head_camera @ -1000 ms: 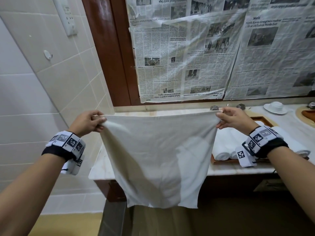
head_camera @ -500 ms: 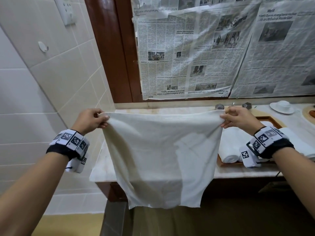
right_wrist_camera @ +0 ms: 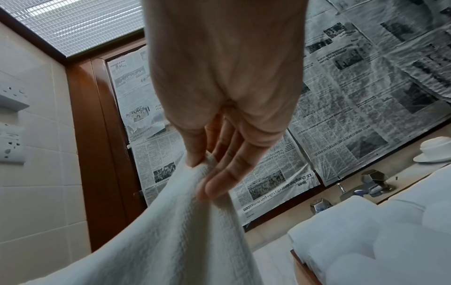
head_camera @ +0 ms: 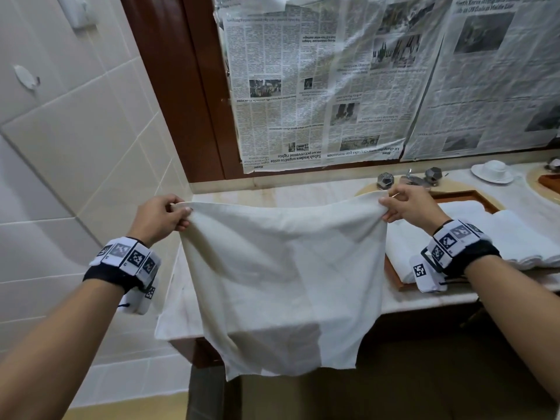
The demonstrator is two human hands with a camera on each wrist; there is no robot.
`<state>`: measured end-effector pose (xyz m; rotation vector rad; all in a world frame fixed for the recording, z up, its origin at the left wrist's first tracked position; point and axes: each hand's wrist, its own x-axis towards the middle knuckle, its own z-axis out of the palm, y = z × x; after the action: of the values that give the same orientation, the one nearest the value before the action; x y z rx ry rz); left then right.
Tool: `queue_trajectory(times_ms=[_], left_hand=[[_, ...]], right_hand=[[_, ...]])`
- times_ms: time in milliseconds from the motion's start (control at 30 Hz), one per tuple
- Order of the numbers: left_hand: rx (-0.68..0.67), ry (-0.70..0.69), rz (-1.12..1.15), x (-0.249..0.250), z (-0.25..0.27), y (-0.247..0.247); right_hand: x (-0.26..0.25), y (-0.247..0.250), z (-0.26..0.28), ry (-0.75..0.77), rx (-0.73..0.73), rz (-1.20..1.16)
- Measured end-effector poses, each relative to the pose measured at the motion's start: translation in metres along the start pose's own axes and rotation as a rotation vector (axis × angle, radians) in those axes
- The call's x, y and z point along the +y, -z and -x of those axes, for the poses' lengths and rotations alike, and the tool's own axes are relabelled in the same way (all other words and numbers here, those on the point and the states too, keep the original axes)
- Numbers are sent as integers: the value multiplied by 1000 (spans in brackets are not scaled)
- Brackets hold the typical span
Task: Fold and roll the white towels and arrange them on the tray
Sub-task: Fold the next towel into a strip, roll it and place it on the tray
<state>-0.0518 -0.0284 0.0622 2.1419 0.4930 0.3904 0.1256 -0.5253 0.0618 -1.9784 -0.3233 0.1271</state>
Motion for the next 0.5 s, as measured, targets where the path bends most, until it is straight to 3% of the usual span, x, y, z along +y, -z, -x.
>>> queue_trajectory(times_ms=[500], left_hand=[[77, 50, -72, 1, -56, -66]], right_hand=[[31, -22, -100, -22, -116, 28]])
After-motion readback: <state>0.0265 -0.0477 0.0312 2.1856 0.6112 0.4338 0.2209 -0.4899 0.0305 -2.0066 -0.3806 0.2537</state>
